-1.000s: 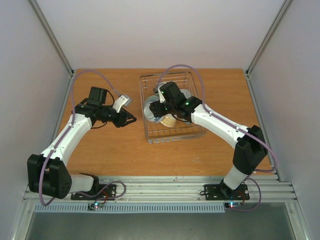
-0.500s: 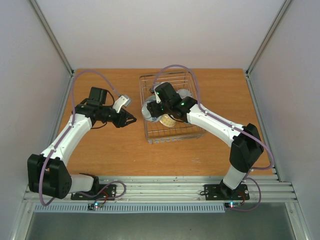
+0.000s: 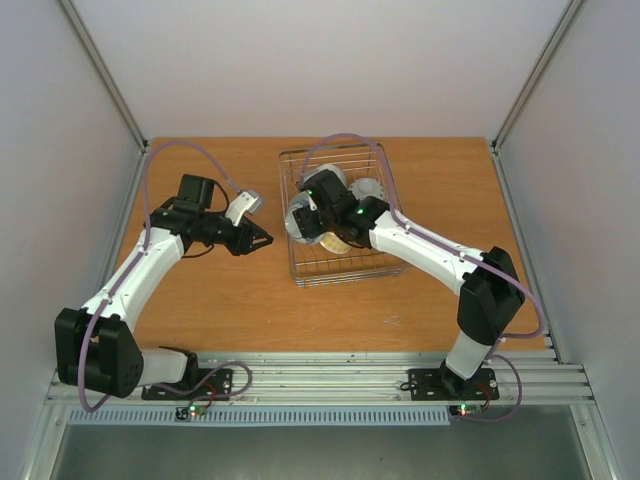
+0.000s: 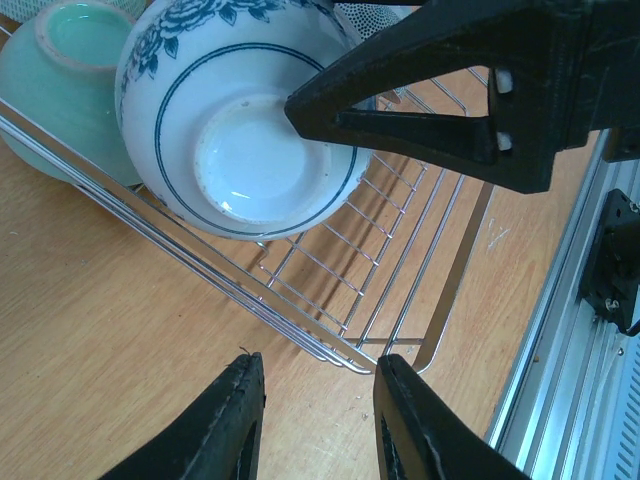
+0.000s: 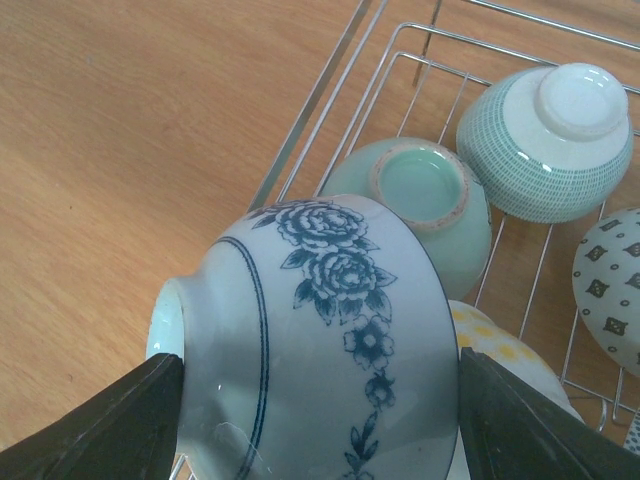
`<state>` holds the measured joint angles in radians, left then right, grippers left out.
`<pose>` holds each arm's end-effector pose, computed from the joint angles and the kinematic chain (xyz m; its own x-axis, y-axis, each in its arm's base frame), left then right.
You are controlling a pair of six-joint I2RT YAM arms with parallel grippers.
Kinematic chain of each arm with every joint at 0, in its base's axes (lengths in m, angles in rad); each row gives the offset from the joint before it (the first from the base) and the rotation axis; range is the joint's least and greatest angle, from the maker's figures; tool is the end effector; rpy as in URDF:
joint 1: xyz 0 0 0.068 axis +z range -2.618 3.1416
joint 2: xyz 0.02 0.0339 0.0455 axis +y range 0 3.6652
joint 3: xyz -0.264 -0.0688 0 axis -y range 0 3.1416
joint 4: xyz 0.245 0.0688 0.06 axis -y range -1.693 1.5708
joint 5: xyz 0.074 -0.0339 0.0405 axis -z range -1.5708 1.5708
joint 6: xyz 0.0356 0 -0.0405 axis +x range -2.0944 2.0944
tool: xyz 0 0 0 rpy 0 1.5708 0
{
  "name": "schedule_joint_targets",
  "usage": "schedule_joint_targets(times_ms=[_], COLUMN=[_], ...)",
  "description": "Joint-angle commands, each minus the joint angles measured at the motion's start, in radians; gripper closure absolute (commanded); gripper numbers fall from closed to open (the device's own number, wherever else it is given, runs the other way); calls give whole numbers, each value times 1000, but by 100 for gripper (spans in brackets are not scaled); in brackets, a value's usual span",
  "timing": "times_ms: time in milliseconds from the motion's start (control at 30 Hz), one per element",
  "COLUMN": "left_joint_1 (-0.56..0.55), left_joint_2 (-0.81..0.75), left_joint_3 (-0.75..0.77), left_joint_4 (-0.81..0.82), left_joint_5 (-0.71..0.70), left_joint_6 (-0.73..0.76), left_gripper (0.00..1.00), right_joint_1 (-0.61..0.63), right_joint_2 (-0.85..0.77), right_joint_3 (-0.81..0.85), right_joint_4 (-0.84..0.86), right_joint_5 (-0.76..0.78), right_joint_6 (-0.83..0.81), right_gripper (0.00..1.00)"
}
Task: Load the bowls into the dish rack
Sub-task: Place the bowl in the dish rack.
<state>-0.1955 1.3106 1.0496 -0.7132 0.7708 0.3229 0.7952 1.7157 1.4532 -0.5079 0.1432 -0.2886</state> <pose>0.2504 -0.0749 0.2810 -0.6035 0.3516 -0.7157 0.7538 0.5442 -0.3683 0.2758 0.2740 0.2930 -0.2867 -0.6947 -0.6597 -0.7475 0.5929 -0.2995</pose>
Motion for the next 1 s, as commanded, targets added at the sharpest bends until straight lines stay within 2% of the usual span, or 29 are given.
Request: schedule_joint_targets(times_ms=[0,300,967], left_joint_1=[8,8,8], left_joint_2=[-8,-14,-18], left_joint_3=[-11,-13,-16], left_joint_4=[27,28,29], left_joint_5=[14,15,30], left_joint_6=[16,16,14], left_gripper=[69,69,69], right_joint_1=[29,53,64], right_joint_2=[-51,-112,-108], right_joint_3=[11,-16,-44], right_joint_4=[-2,-40,-47], right_joint_5=[2,53,135], right_joint_6=[3,65,112], right_gripper=[99,99,99])
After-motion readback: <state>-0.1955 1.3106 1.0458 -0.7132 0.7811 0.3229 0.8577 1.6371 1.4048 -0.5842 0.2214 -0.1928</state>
